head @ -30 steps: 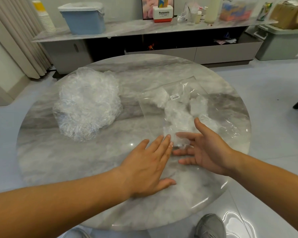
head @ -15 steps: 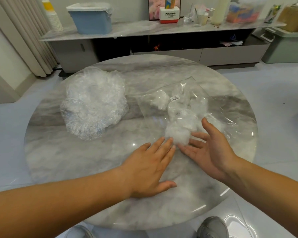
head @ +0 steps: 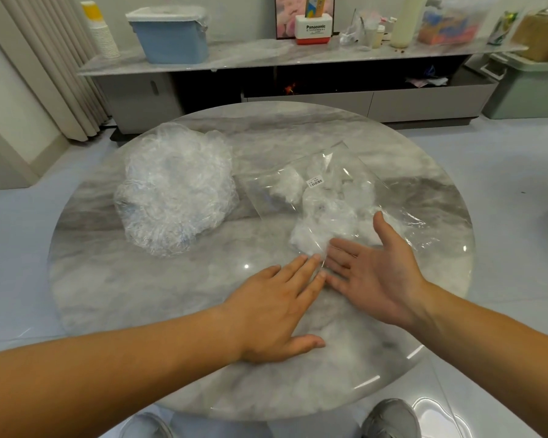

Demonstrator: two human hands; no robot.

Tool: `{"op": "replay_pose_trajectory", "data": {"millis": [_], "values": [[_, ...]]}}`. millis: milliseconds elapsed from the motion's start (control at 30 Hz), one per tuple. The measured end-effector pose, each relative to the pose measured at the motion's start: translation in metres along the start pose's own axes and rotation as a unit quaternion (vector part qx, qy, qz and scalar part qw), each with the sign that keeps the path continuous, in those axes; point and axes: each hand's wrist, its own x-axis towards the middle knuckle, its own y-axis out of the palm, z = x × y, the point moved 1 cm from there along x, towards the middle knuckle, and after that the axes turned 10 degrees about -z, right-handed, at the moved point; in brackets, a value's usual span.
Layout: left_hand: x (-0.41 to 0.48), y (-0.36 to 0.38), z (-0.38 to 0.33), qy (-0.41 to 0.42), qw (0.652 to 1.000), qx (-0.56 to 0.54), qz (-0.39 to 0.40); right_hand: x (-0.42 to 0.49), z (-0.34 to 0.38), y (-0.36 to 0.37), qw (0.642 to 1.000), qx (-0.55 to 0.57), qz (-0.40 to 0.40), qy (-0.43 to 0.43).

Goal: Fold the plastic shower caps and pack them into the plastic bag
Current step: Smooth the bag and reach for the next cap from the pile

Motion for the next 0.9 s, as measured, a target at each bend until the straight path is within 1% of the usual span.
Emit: {"op": "replay_pose_trajectory", "data": {"millis": [100,233,367,433,500,567,600,667,700,733,767,800,867,900], "values": [[-0.001,0.002,0.002,-0.006,1.000,-0.004,0.014,-0.001,0.000,-0.011,0.999,-0.028,-0.002,-0.018],[0.001,0.001,0.001,-0.011,0.999,0.001,0.049,-0.012,-0.004,-0.023,0.988,-0.135,-0.045,-0.054],[0.001,0.001,0.000,-0.010,0.998,0.003,0.060,-0.028,0.002,-0.019,0.956,-0.242,-0.098,-0.132],[-0.002,0.001,0.000,-0.006,0.998,-0.005,0.064,-0.033,0.007,-0.011,0.943,-0.267,-0.106,-0.169],[-0.005,-0.002,0.001,0.001,0.998,-0.024,0.065,-0.035,0.008,-0.002,0.933,-0.283,-0.085,-0.205],[-0.010,-0.008,0.009,-0.019,0.997,-0.044,0.058,-0.034,0.006,0.009,0.918,-0.311,-0.050,-0.243],[-0.014,-0.011,0.017,-0.048,0.996,-0.053,0.049,-0.033,0.004,0.015,0.906,-0.333,-0.034,-0.258],[-0.025,-0.017,0.039,-0.132,0.989,-0.059,0.025,-0.029,-0.001,0.027,0.880,-0.386,-0.008,-0.276],[-0.033,-0.020,0.052,-0.176,0.983,-0.058,0.014,-0.027,-0.004,0.033,0.863,-0.420,0.009,-0.282],[-0.041,-0.022,0.066,-0.218,0.974,-0.057,0.006,-0.024,-0.009,0.039,0.836,-0.463,0.030,-0.293],[-0.051,-0.022,0.081,-0.259,0.964,-0.058,0.000,-0.020,-0.014,0.045,0.795,-0.517,0.054,-0.313],[-0.059,-0.021,0.095,-0.295,0.954,-0.060,-0.003,-0.017,-0.018,0.049,0.739,-0.578,0.076,-0.338],[-0.076,-0.017,0.119,-0.349,0.935,-0.061,0.008,-0.008,-0.029,0.059,0.601,-0.688,0.115,-0.390],[-0.082,-0.013,0.129,-0.363,0.929,-0.064,0.020,-0.002,-0.036,0.063,0.542,-0.728,0.130,-0.399]]}}
